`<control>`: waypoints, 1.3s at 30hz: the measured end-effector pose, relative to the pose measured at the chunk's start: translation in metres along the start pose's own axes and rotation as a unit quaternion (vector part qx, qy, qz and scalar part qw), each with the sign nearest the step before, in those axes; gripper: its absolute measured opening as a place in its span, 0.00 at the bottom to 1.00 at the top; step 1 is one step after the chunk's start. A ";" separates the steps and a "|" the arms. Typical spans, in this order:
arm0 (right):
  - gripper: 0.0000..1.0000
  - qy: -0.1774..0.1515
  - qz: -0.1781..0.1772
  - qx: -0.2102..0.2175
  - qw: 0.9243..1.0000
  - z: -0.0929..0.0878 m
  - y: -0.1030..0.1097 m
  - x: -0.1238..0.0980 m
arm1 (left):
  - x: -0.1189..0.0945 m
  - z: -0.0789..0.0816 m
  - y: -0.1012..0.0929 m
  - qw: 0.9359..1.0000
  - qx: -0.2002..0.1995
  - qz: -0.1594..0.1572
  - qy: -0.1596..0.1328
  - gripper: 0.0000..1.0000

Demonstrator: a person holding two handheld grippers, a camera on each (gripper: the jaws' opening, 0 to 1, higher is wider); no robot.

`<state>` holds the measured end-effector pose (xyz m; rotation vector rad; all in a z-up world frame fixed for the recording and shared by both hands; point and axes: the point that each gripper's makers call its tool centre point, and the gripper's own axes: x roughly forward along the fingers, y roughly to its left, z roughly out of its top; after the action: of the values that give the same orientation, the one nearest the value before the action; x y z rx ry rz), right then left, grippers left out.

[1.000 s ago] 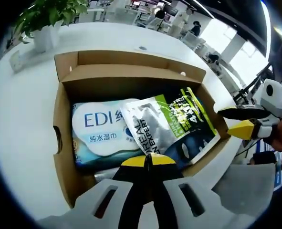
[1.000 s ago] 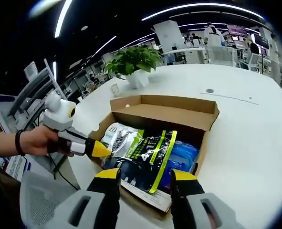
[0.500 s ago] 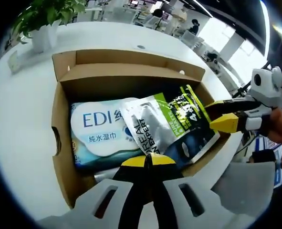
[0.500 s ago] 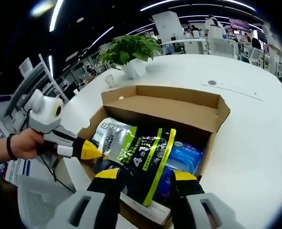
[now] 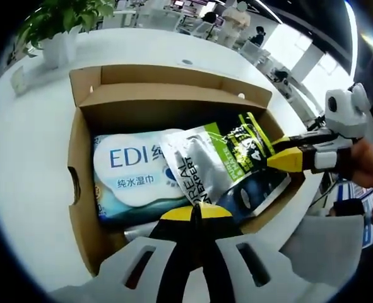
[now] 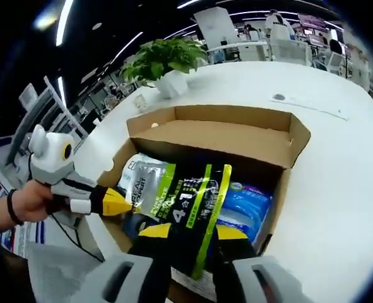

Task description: Operate the shoe box by opening the lid, removing the specified soft item, and placing it in the target area until the item is outside and the box remains undamaged.

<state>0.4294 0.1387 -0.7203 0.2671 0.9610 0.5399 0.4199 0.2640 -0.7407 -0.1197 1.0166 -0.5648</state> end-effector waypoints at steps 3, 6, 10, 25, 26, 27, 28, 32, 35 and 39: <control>0.03 -0.008 0.005 0.008 1.000 0.002 0.000 -0.003 | 0.003 -0.002 0.001 1.000 -0.001 -0.001 0.002 0.00; 0.02 -0.014 0.009 0.024 1.000 0.002 0.001 -0.002 | 0.003 -0.002 0.001 1.000 -0.003 -0.001 0.003 0.00; 0.05 -0.004 0.002 0.035 0.999 -0.006 0.000 0.005 | 0.003 0.000 0.001 1.000 -0.007 -0.006 0.002 0.00; 0.00 -0.017 0.000 0.021 1.000 0.000 0.003 -0.002 | 0.000 0.001 0.000 1.000 -0.001 -0.002 -0.003 0.00; 0.00 -0.017 0.000 0.020 1.000 0.000 0.004 -0.002 | 0.000 0.001 0.000 1.000 0.000 0.000 -0.003 0.00; 0.00 -0.016 0.000 0.021 1.000 -0.001 0.003 -0.002 | -0.001 0.001 0.000 1.000 0.001 0.002 -0.001 0.00; 0.00 -0.017 0.000 0.021 1.000 -0.002 0.004 -0.003 | -0.001 0.001 0.000 1.000 0.001 0.002 -0.001 0.00; 0.00 -0.024 0.005 0.023 0.999 -0.002 0.006 -0.007 | -0.005 0.005 0.001 1.000 -0.005 0.004 -0.008 0.00; 0.00 -0.031 0.006 0.023 0.999 0.001 0.008 -0.011 | -0.008 0.011 -0.001 1.000 0.001 0.004 -0.014 0.00; 0.00 -0.042 0.004 0.025 0.999 0.006 0.009 -0.018 | -0.014 0.021 -0.005 1.000 0.006 0.001 -0.024 0.00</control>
<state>0.4229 0.1363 -0.7002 0.3361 0.8922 0.5085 0.4302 0.2631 -0.7172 -0.1208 0.9664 -0.5630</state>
